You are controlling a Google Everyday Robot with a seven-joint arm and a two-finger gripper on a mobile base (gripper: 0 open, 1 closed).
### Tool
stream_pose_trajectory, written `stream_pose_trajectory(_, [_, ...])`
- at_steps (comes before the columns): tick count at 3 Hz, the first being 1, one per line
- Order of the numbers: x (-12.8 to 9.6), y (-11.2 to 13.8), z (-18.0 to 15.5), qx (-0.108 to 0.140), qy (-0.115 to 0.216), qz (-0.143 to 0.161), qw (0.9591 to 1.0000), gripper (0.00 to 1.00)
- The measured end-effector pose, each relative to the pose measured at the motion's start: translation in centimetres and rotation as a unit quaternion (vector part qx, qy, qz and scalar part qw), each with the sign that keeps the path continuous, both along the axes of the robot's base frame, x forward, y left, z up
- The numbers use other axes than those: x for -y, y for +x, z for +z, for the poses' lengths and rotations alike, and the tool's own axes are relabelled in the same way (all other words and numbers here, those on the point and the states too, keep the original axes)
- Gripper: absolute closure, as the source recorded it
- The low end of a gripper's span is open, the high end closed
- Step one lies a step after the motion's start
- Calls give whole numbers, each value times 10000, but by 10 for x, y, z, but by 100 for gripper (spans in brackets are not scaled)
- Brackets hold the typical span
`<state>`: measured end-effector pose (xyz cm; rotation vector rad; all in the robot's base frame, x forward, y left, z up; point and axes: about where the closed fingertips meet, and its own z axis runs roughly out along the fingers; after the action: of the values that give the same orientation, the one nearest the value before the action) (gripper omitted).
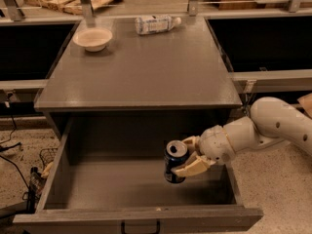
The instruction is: Place pepsi can into top drawer
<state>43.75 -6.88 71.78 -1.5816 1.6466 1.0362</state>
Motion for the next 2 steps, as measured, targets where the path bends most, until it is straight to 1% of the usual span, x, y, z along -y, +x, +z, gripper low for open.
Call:
stream_pose_trajectory(1, [-4, -1, -12, 53, 72, -65, 9999, 100])
stream_pose_trajectory(2, [-10, -2, -23, 134, -22, -111, 9998, 100])
